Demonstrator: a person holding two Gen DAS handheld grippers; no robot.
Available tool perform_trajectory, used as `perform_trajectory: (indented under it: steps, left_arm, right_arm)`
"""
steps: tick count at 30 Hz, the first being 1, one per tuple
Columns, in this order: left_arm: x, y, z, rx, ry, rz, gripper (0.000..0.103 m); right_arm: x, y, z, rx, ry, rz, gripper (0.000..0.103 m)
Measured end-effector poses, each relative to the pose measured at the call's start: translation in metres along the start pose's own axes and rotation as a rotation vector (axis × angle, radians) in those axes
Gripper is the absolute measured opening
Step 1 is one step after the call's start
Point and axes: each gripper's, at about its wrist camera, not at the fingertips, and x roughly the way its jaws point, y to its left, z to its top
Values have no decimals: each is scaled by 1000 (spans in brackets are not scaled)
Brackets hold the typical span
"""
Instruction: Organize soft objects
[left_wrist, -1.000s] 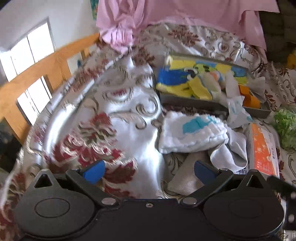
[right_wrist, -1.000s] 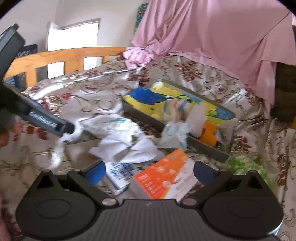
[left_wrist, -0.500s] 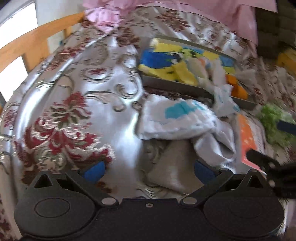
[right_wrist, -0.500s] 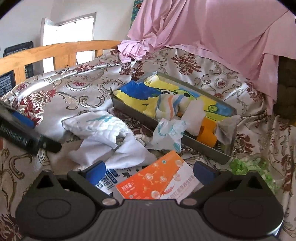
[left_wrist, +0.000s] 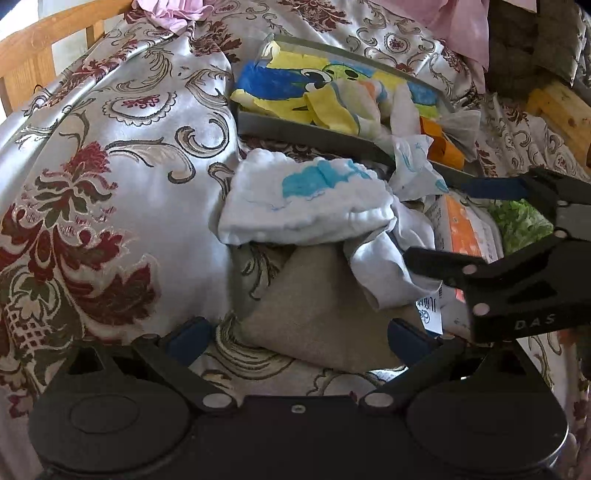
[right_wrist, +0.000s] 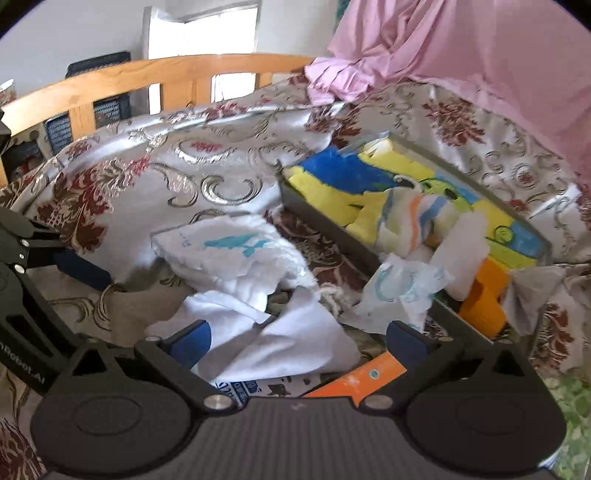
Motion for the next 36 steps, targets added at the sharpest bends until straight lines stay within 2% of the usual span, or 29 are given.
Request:
perform_trajectory:
  steps: [5, 13, 15, 18, 25, 30, 36]
  left_arm:
    - [4, -5, -2, 45, -9, 0, 102]
    - [11, -7, 1, 79, -10, -1, 102]
    - [11, -7, 0, 79, -11, 0, 102]
    - [8, -8, 0, 85, -5, 5, 102]
    - [0, -14, -4, 103, 18, -1, 102]
    - [-9, -16, -9, 124, 17, -34, 102]
    - [-20, -20, -14, 206, 1, 16, 101]
  right_arm:
    - [14, 1, 2, -47, 55, 24, 103]
    - [21, -13, 0, 35, 90, 88, 100]
    - [19, -12, 1, 17, 85, 74, 96]
    - [17, -8, 2, -39, 87, 16, 84]
    - [18, -7, 1, -71, 91, -11, 82]
    - [19, -11, 5, -103, 109, 37, 80]
    - [20, -11, 10, -194, 142, 125, 80]
